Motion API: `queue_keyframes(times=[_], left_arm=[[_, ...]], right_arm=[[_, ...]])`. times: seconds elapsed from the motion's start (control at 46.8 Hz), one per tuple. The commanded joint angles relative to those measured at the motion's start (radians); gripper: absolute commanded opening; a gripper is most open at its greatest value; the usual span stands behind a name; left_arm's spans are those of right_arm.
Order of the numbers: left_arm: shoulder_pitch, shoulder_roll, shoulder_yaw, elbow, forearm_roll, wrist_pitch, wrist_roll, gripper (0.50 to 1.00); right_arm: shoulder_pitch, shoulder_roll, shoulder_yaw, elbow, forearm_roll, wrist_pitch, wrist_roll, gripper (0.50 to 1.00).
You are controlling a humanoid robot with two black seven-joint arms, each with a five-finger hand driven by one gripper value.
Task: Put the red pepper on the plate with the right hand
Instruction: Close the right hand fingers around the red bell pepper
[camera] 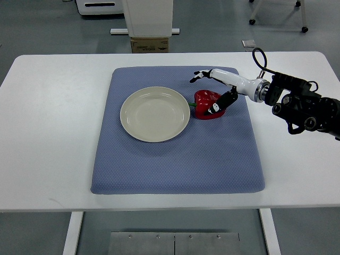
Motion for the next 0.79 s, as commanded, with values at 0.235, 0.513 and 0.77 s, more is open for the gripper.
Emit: queue_keyframes(times=[0.235,0.513,0.77], left_arm=[[0.0,0.0,0.0,0.0,0.0,0.0,-0.002,1.0],[0.0,0.0,0.0,0.0,0.0,0.0,-0.002,1.0],[0.0,0.0,0.0,0.0,0.0,0.0,0.0,1.0]], right_arm=[[-0.019,0.042,-0.001,-0.032,-0.001,-0.021,-0.027,0.991],[-0.051,0.053,-0.003,-0.086,-0.017,-0.021,-0.027,0.991],[-0.052,0.052,-0.029,-0.096,-0.02,-0.021,-0.027,0.983]])
